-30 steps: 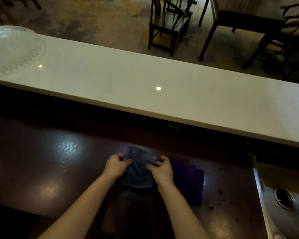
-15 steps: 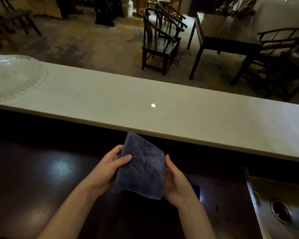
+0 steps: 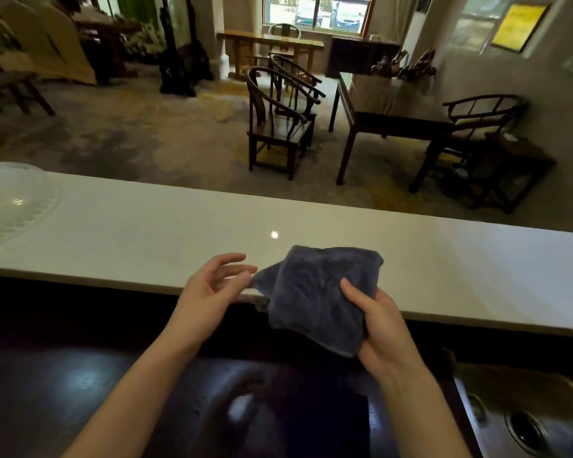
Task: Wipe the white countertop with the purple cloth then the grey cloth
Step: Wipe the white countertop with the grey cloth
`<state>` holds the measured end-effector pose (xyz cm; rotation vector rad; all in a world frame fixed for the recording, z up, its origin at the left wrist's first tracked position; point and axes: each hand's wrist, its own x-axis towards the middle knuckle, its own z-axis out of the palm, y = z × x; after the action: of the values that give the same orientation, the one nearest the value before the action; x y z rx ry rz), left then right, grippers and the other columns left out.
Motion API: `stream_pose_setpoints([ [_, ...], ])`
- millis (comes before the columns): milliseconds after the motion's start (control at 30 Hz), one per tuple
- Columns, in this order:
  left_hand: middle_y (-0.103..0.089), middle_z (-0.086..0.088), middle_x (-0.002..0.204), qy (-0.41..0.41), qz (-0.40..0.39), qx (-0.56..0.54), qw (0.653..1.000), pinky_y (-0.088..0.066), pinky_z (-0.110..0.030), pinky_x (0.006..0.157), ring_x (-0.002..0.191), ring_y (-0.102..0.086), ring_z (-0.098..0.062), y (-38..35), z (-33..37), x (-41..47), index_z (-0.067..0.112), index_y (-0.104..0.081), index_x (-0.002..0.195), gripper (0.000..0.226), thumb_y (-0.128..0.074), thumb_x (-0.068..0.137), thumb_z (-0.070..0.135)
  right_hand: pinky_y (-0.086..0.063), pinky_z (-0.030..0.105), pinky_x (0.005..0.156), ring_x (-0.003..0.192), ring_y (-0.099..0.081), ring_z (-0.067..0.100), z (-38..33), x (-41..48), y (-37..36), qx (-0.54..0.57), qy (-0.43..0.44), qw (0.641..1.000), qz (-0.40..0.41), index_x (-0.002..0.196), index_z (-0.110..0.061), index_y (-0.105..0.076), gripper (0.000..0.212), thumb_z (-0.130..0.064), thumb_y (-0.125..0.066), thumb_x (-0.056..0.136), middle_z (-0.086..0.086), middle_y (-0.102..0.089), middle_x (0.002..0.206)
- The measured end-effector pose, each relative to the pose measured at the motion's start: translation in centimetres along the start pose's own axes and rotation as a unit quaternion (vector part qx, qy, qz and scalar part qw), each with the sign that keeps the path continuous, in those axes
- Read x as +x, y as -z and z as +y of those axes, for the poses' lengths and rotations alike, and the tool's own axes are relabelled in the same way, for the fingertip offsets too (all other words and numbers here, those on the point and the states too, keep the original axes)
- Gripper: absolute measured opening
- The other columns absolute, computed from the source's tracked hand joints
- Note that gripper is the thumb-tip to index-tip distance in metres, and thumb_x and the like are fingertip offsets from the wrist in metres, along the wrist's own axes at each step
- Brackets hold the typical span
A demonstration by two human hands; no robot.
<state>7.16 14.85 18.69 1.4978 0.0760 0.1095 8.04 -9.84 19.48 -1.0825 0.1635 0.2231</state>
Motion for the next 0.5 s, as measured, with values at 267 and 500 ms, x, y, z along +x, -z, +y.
stream_pose_setpoints([
  [267,-0.053,-0.013,0.142,-0.070,0.091,0.523,0.845,-0.038,-0.044,0.109,0.132,-0.048,-0.031,4.4,-3.2,1.3,0.010,-0.057,0.131,0.046,-0.064,0.090,0.028,-0.051,0.028,0.079,0.098,-0.068,0.009,-5.6,2.0,3.9,-0.347,0.252,0.872,0.235,0.112,-0.036,-0.061,0.013,-0.030,-0.059,0.101,-0.018,-0.073,0.098],
  [500,-0.057,-0.024,0.133,-0.047,0.087,0.623,0.776,-0.042,-0.051,0.106,0.124,-0.052,-0.041,6.3,-4.9,0.9,0.003,-0.062,0.123,0.056,-0.047,0.088,0.045,-0.051,0.051,0.094,0.119,-0.058,0.038,-4.0,4.0,7.5,-0.648,0.197,0.711,0.188,0.137,-0.015,-0.051,0.037,-0.010,-0.055,0.101,0.015,-0.061,0.135],
])
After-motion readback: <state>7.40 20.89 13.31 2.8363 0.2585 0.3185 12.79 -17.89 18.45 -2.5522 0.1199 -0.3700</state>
